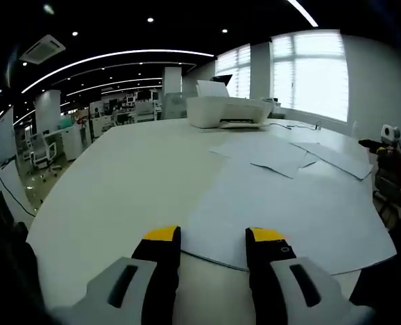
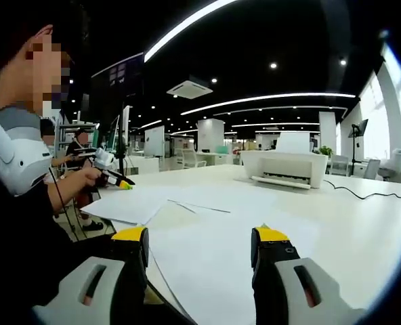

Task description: Organize the stack of printing papers by aligning and flattening the scattered papers on the table

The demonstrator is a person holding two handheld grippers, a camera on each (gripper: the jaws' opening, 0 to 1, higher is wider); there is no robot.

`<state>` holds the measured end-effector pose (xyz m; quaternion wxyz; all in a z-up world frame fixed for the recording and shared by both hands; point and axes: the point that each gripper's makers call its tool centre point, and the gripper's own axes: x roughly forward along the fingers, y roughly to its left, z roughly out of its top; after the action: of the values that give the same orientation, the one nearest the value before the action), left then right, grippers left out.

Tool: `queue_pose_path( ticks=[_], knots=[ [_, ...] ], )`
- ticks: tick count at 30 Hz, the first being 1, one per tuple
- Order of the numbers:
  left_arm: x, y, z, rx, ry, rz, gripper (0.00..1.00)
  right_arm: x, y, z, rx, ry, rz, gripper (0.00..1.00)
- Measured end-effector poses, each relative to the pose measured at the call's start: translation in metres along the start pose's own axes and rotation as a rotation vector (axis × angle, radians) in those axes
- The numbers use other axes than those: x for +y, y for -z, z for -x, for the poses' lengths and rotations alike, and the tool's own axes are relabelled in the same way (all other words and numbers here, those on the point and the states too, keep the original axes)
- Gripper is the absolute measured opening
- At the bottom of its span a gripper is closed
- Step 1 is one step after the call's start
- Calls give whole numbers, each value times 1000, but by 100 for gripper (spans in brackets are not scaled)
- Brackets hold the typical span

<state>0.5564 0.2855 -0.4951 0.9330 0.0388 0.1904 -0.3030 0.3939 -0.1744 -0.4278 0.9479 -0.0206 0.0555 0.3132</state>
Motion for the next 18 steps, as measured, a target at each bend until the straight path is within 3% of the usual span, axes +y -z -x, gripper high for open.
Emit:
queue_pose_path(
  ticks=[9, 18],
  knots=[
    [-4, 2, 3, 3, 19, -9, 52, -1, -2, 1, -1, 1, 4, 57],
    [-5, 3, 4, 3, 23, -11, 53, 5, -4, -3, -3, -13, 11, 57]
  ],
)
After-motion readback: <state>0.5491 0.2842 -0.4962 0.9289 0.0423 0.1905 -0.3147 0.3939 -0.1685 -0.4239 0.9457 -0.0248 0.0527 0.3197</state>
